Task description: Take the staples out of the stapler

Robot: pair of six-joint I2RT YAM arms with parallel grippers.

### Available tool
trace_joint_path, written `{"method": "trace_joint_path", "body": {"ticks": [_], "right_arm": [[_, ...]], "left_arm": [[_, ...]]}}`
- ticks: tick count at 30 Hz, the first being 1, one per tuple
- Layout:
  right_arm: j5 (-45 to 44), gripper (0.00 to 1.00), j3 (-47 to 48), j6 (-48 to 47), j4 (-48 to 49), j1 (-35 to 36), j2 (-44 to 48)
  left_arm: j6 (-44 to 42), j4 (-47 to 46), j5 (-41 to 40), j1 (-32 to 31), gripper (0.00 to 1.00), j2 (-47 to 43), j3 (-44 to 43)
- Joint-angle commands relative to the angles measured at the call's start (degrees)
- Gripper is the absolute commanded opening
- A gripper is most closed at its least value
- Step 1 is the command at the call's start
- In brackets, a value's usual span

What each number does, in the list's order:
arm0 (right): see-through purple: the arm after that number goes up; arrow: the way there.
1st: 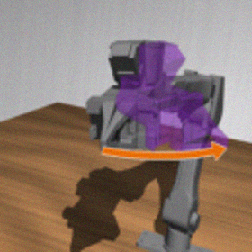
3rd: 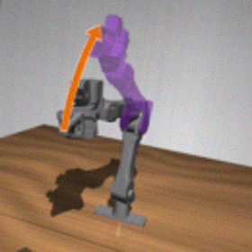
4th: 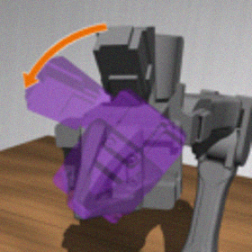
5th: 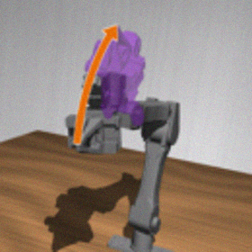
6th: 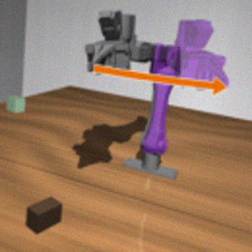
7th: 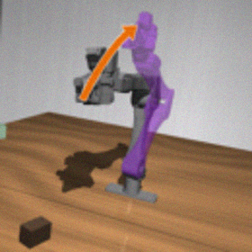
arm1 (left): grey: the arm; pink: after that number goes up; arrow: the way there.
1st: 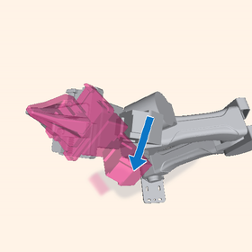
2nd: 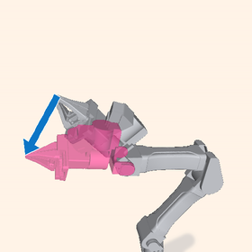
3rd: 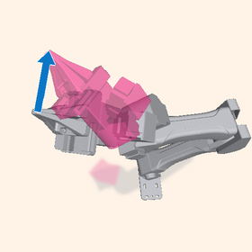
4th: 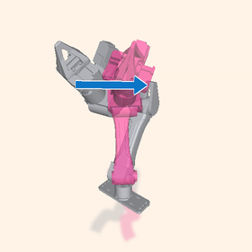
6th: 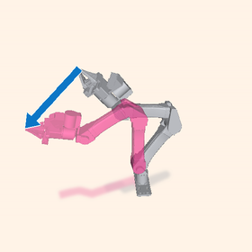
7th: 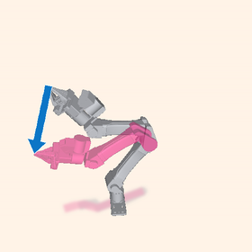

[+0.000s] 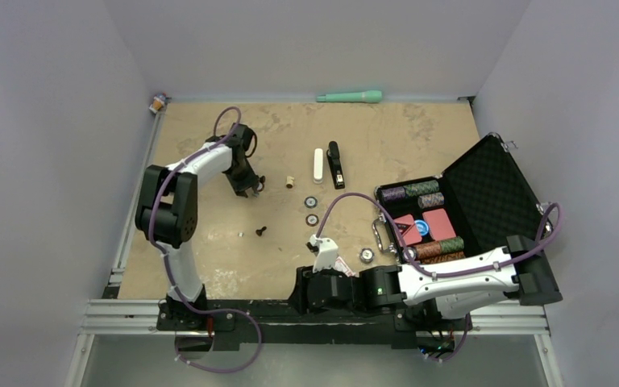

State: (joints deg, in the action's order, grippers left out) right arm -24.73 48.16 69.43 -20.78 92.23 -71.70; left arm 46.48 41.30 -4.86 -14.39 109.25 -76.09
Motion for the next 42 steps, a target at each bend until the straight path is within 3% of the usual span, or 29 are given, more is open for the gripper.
{"method": "trace_joint_path", "body": {"ticks": [1,13,22,25,42], "right_arm": [[-2.69,0.49,-1.32,1.15,0.14,0.32,2.92],[-2.91,0.49,-2.89,0.93,-0.14,0.41,5.33],[-2.87,0.48,-3.09,1.32,-0.27,0.65,5.75],[-2.73,0.48,-2.87,1.30,-0.28,0.82,5.53],[-2.99,0.48,-1.47,2.99,-0.52,2.16,4.13]], "left_arm": [[4.13,0.04,-1.22,-0.29,0.35,1.51,-3.05],[4.26,1.24,-1.82,-0.37,0.25,3.97,-4.03],[3.46,0.69,-1.47,-0.46,0.10,4.37,-3.87],[3.08,0.19,-1.47,-0.54,0.01,4.02,-3.51],[-1.91,-0.87,-0.72,-0.64,0.00,-4.20,1.83]]}}
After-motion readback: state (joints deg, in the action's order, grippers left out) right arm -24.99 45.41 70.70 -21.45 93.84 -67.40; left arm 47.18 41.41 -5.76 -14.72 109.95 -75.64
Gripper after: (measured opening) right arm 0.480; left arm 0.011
